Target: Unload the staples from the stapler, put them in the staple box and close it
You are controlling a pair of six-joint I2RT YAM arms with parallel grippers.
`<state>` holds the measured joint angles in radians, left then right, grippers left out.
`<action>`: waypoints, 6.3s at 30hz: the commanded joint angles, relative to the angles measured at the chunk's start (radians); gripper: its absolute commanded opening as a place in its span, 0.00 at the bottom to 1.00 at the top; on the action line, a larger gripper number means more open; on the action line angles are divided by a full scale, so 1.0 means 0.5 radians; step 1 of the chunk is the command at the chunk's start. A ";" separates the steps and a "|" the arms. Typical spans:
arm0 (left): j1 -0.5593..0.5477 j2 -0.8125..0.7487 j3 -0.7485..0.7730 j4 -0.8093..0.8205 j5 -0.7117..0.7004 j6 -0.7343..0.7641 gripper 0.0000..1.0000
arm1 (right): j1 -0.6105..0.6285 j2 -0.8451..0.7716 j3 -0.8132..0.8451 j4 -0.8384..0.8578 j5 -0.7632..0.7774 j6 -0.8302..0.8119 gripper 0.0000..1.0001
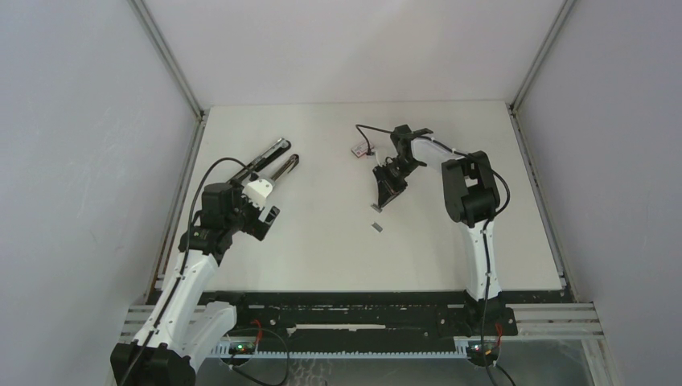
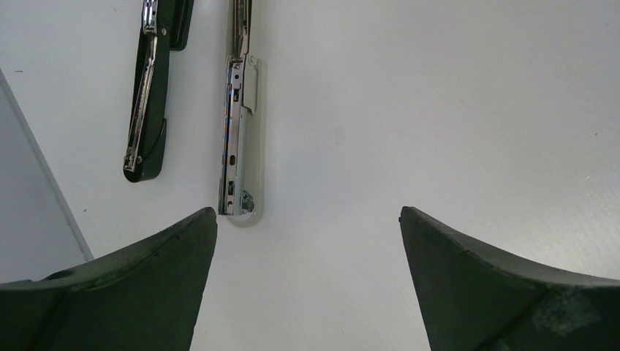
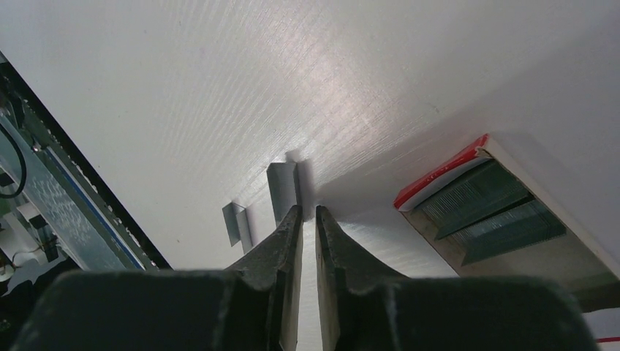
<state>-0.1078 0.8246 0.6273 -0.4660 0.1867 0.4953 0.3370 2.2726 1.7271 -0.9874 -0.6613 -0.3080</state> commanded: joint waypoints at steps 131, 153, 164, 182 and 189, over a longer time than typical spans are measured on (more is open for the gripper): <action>0.011 -0.031 -0.015 0.049 0.009 0.029 1.00 | -0.007 0.121 0.074 0.102 0.531 0.205 0.00; 0.012 -0.056 -0.018 0.049 -0.002 0.028 1.00 | 0.164 0.067 0.062 0.168 1.169 0.223 0.19; 0.011 -0.063 -0.017 0.047 0.002 0.025 1.00 | 0.085 0.031 0.073 0.125 0.787 0.205 0.20; 0.010 -0.053 -0.018 0.050 0.006 0.025 1.00 | -0.024 0.052 0.083 0.108 0.561 0.234 0.17; 0.011 -0.055 -0.018 0.046 0.006 0.025 1.00 | -0.022 0.072 0.081 0.114 0.689 0.220 0.04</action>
<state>-0.1078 0.8104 0.6273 -0.4660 0.1867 0.4999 0.3267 2.2593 1.7802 -0.9581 -0.3927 -0.1787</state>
